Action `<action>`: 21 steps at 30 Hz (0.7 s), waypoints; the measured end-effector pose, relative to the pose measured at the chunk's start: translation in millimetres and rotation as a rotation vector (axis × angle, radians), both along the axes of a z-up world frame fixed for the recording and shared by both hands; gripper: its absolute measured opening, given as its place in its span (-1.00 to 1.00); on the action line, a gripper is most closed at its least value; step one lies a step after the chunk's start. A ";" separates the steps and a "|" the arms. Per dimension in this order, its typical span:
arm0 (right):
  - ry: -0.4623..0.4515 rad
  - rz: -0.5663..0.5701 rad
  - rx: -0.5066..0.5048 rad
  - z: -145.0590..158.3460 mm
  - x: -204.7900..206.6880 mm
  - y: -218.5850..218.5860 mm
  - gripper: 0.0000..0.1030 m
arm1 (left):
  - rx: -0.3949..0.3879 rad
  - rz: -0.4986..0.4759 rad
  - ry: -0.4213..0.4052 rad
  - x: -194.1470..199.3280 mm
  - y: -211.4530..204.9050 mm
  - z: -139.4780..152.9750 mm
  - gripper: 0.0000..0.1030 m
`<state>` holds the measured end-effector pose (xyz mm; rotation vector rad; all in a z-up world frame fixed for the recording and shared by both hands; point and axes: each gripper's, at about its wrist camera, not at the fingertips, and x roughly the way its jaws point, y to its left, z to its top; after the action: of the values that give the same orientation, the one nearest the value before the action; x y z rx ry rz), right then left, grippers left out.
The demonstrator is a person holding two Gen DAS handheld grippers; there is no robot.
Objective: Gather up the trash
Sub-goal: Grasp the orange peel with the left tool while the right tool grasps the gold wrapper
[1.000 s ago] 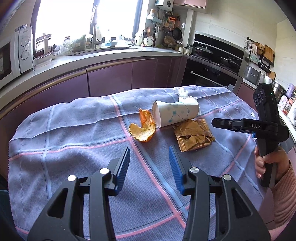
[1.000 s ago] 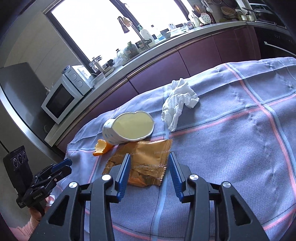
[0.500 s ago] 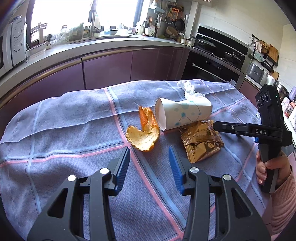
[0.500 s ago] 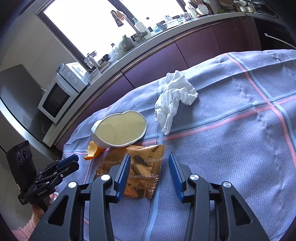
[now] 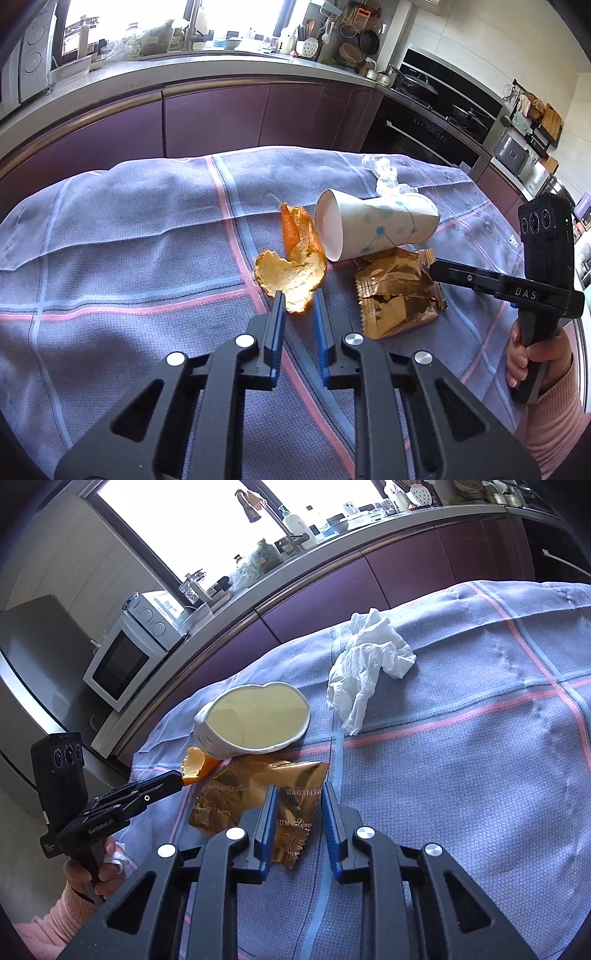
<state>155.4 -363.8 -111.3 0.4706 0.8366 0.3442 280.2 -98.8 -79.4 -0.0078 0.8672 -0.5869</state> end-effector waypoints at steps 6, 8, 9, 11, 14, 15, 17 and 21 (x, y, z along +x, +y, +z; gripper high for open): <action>-0.016 0.025 0.018 1.7 -5.0 1.7 -0.88 | -0.002 -0.006 -0.013 -8.6 1.8 2.5 -0.91; -0.026 0.037 0.028 2.9 -9.1 3.3 -0.90 | -0.001 -0.010 -0.025 -13.2 4.1 5.1 -0.91; -0.030 0.044 0.030 3.1 -11.0 4.2 -0.90 | -0.001 -0.013 -0.030 -16.3 5.8 6.5 -0.91; -0.035 0.058 0.034 4.2 -15.3 7.8 -0.91 | -0.003 -0.014 -0.035 -20.3 9.6 8.6 -0.91; -0.042 0.082 0.040 4.2 -19.9 13.1 -0.91 | -0.008 -0.020 -0.047 -30.2 18.1 11.9 -0.91; -0.044 0.089 0.041 4.4 -21.4 15.3 -0.91 | -0.008 -0.020 -0.048 -33.8 23.4 11.8 -0.91; -0.047 0.105 0.043 4.5 -23.9 19.7 -0.91 | -0.009 -0.026 -0.047 -38.9 29.9 12.5 -0.91; -0.036 0.120 0.043 1.5 -23.6 25.7 -0.84 | -0.009 -0.008 -0.051 -44.8 45.6 13.2 -0.71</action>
<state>131.8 -338.1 -109.8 0.4545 0.8259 0.4805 235.4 -53.2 -66.2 0.0025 0.8151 -0.5965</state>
